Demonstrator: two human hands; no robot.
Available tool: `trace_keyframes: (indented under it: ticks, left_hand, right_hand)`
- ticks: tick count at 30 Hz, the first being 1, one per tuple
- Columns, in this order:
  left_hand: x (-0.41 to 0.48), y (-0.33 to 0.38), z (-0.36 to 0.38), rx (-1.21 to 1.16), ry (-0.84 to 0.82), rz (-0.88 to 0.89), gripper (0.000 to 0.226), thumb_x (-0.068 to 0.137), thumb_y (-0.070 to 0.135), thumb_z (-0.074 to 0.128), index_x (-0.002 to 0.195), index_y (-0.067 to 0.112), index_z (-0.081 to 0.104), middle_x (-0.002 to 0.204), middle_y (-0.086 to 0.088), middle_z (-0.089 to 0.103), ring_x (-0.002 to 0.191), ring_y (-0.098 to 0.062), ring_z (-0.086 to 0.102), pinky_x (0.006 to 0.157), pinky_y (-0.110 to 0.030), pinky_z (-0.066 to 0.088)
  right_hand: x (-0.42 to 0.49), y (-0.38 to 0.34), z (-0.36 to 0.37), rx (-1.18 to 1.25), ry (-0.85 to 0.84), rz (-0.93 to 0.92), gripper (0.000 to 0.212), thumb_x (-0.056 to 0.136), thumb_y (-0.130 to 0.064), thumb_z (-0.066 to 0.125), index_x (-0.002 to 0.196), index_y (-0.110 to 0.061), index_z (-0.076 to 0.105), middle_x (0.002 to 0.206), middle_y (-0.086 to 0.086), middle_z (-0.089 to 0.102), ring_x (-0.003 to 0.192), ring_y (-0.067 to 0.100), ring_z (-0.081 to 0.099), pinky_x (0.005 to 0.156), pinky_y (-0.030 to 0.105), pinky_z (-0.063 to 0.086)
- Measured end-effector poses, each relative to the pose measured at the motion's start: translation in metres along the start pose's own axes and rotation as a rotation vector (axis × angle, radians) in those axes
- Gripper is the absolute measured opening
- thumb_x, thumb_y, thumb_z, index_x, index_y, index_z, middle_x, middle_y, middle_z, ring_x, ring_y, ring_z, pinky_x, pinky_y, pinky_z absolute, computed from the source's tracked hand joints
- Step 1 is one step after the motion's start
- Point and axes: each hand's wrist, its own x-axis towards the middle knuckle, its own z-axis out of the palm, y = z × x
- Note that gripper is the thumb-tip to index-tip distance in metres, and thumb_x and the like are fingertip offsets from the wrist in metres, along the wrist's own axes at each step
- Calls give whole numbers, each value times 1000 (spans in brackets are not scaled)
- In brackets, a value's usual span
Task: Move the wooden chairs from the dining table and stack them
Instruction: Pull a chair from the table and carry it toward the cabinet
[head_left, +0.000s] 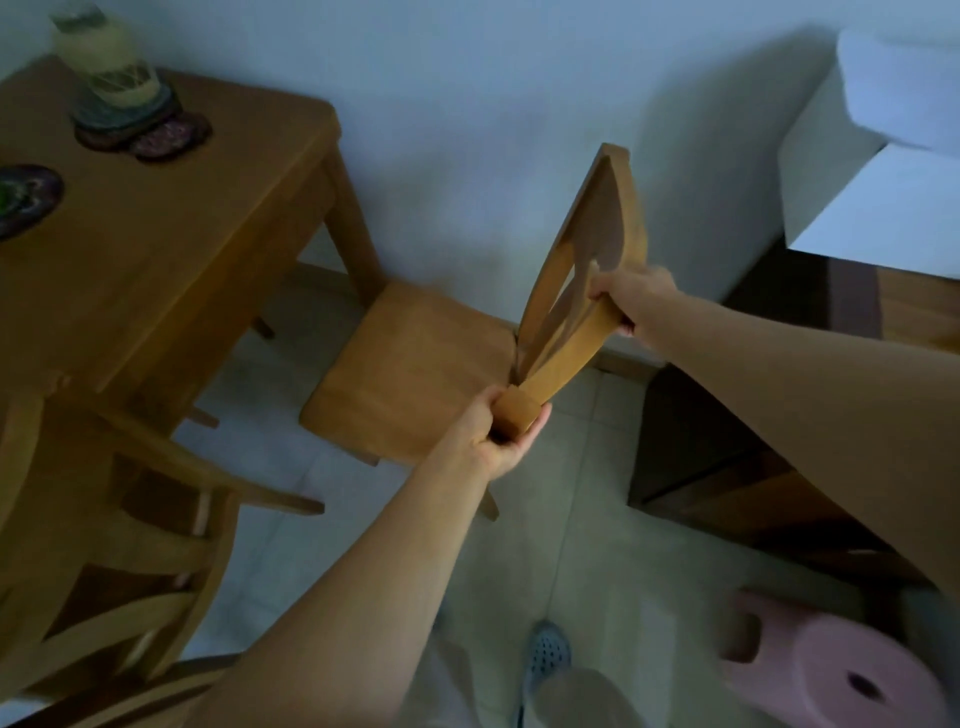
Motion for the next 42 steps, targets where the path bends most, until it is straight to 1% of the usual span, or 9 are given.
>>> trace_keyframes:
  ticks: [3, 9, 12, 19, 26, 31, 35, 39, 42]
  left_hand:
    - [8, -25, 3, -7, -3, -12, 48, 85, 12, 70, 126, -1, 51, 109, -30, 54, 84, -49, 57, 41, -52, 55]
    - [25, -76, 12, 70, -13, -77, 52, 81, 6, 73, 128, 4, 51, 114, -31, 53, 87, -54, 56, 46, -54, 55]
    - [30, -99, 18, 126, -17, -92, 50, 83, 6, 70, 129, 4, 51, 112, -29, 55, 87, -51, 58, 47, -52, 56]
    - [30, -144, 25, 253, -74, -147, 37, 89, 8, 63, 121, -6, 52, 102, -26, 60, 80, -36, 62, 50, -43, 59]
    - [25, -176, 32, 306, -86, -203, 32, 92, 12, 61, 116, -7, 51, 107, -27, 58, 86, -37, 62, 52, -45, 60]
    - [27, -190, 37, 296, -101, -225, 26, 93, 12, 59, 108, -8, 53, 102, -26, 60, 83, -36, 62, 48, -43, 59]
    - [29, -201, 39, 304, -99, -231, 34, 93, 13, 60, 119, -7, 51, 102, -26, 59, 82, -37, 62, 46, -43, 59]
    - [29, -208, 41, 348, -79, -242, 38, 94, 16, 60, 124, -5, 48, 109, -27, 58, 86, -41, 61, 48, -48, 59]
    - [28, -205, 42, 512, -65, -226, 41, 95, 24, 59, 122, -6, 49, 105, -26, 58, 86, -40, 61, 48, -47, 59]
  right_hand:
    - [5, 10, -25, -12, 10, 14, 19, 79, -8, 69, 91, -10, 54, 81, 6, 59, 65, 14, 59, 35, 19, 43]
    - [15, 29, -74, -21, 69, 54, 30, 82, -9, 65, 105, -13, 47, 88, 6, 55, 74, 17, 57, 52, 25, 42]
    - [18, 38, -95, -32, 100, 51, 25, 81, -8, 65, 94, -15, 45, 87, 5, 52, 72, 17, 55, 51, 25, 41]
    - [24, 58, -137, -42, 142, 62, 35, 78, -10, 67, 105, -16, 44, 87, 6, 53, 72, 20, 54, 49, 29, 40]
    - [26, 71, -167, -54, 193, 76, 41, 75, -15, 70, 108, -17, 46, 94, 8, 54, 76, 22, 52, 51, 32, 39]
    - [30, 76, -179, -66, 190, 77, 43, 78, -13, 69, 115, -14, 47, 98, 10, 55, 86, 25, 56, 63, 36, 45]
    - [31, 79, -191, -57, 197, 91, 46, 78, -11, 69, 119, -11, 49, 105, 12, 57, 97, 30, 57, 74, 40, 49]
    - [30, 81, -199, -52, 202, 102, 45, 78, -11, 68, 118, -11, 46, 93, 9, 53, 93, 29, 55, 73, 40, 48]
    - [28, 76, -199, -95, 202, 108, 47, 80, -10, 68, 122, -11, 46, 97, 10, 53, 93, 28, 54, 75, 40, 49]
